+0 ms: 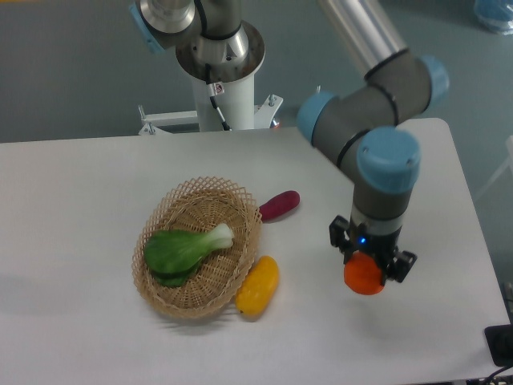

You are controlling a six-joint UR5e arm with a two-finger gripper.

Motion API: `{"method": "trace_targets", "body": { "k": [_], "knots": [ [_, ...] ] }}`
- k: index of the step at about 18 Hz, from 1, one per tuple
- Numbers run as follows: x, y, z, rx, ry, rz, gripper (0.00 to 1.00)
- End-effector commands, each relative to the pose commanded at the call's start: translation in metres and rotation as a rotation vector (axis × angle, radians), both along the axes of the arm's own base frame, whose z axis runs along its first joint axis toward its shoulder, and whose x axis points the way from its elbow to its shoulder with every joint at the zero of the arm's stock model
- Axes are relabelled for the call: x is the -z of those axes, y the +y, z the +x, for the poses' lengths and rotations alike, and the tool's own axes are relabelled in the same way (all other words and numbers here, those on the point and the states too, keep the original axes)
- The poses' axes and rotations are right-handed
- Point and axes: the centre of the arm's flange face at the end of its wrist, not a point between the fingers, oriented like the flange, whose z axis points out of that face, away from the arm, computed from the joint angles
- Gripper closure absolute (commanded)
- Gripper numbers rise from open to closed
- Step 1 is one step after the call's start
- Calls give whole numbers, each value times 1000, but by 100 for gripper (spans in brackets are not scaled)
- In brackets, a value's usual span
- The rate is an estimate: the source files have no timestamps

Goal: Pick up the orange from the table
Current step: 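Lift the grasped orange up off the table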

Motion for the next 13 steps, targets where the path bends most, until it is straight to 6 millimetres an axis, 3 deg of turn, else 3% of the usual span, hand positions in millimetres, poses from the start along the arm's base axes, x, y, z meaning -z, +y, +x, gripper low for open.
{"method": "trace_targets", "body": {
  "k": [5, 11, 13],
  "knots": [
    [-55, -6, 23, -50, -48, 45, 34],
    [-87, -24, 57, -40, -100, 9, 34],
    [-86, -27, 59, -41, -117, -4, 34]
  ]
}}
